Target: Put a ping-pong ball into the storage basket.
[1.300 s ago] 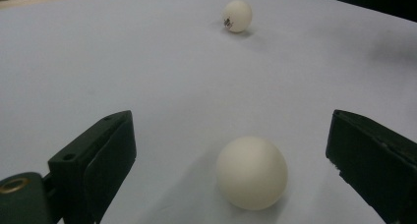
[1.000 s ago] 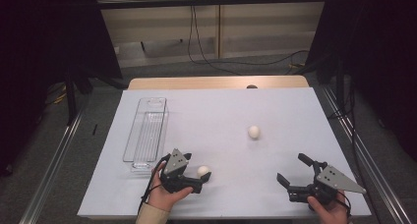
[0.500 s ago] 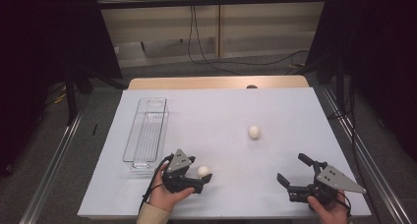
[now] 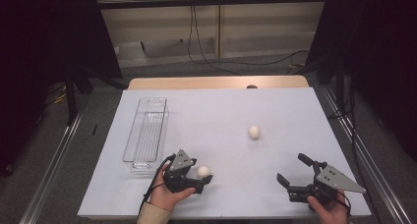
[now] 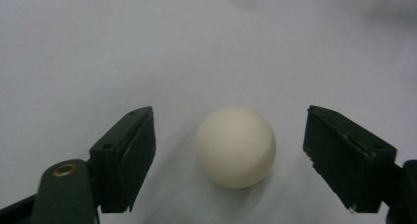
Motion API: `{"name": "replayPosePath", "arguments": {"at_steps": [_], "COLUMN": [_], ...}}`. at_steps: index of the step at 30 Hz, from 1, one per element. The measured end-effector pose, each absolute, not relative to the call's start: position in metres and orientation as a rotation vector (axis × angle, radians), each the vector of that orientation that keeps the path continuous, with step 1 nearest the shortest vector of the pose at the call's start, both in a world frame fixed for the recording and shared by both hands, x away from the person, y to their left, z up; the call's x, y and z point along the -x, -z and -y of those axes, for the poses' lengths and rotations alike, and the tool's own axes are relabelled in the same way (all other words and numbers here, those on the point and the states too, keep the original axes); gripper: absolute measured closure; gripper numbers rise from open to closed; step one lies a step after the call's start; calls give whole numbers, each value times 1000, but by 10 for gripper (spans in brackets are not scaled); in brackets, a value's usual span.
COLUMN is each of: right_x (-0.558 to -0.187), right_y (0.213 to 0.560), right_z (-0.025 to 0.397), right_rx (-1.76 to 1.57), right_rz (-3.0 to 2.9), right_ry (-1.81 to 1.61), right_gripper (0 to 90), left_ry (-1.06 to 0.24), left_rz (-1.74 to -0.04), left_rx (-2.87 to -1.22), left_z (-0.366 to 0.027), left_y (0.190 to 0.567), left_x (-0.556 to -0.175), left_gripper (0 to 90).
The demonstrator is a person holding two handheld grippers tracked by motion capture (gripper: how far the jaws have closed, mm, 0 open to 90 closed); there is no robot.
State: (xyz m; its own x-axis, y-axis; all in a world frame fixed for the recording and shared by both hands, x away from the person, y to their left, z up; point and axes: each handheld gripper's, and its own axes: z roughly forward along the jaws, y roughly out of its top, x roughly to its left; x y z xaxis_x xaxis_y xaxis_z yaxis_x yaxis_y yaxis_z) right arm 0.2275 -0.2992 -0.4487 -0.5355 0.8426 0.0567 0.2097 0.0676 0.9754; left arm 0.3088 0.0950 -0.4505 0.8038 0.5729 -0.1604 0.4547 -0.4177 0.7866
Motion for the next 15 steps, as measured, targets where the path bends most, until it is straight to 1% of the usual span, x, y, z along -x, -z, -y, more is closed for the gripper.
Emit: {"name": "replayPosePath", "arguments": {"at_steps": [5, 15], "right_x": [-228, -228], "right_y": [449, 449], "right_z": [299, 300], "right_rx": [-1046, -1048], "right_rz": [-1803, -1802], "right_ry": [-1501, -1502], "right_gripper": [14, 14], "left_ry": [-149, -132], "left_rz": [-756, -768], "left_rx": [-2093, -2114], "left_z": [-94, -93], "left_y": [452, 453], "left_x": [-309, -309], "left_gripper": [240, 267]}}
